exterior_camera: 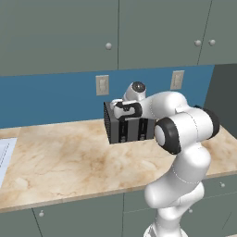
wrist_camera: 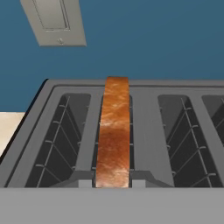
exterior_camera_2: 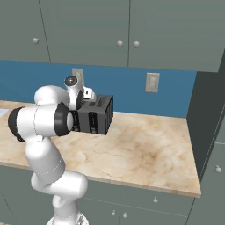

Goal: Start the toaster. Once the lever pops up, take the bread to the plate on the dining counter.

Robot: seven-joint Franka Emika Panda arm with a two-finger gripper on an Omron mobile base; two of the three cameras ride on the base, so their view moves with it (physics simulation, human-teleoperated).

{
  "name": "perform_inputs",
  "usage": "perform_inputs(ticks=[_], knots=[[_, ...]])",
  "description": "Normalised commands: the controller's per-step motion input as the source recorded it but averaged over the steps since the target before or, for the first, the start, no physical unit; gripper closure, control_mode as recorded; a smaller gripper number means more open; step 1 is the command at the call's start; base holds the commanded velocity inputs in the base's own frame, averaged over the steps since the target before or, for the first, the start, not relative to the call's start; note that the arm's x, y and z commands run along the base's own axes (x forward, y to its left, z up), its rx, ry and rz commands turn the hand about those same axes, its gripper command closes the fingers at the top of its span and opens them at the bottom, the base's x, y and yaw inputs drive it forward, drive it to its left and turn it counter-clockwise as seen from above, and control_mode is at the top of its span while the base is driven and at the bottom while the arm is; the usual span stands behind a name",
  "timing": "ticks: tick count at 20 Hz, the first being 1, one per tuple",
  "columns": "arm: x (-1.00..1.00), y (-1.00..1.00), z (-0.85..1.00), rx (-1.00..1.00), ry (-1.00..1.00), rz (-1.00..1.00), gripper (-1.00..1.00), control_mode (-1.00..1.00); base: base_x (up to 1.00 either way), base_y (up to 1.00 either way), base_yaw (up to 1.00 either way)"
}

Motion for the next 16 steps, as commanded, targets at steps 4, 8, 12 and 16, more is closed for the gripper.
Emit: perform_inputs(ticks=[4, 8, 12, 16], knots=[[0.00, 0.00, 0.00, 0.00, 0.00, 0.00, 1.00, -1.00, 0.00, 0.00, 0.00], [0.00, 0.00, 0.00, 0.00, 0.00, 0.00, 1.00, -1.00, 0.00, 0.00, 0.00], [0.00, 0.00, 0.00, 0.00, 0.00, 0.00, 1.00, -1.00, 0.00, 0.00, 0.00], [0.00, 0.00, 0.00, 0.00, 0.00, 0.00, 1.00, -1.00, 0.00, 0.00, 0.00]])
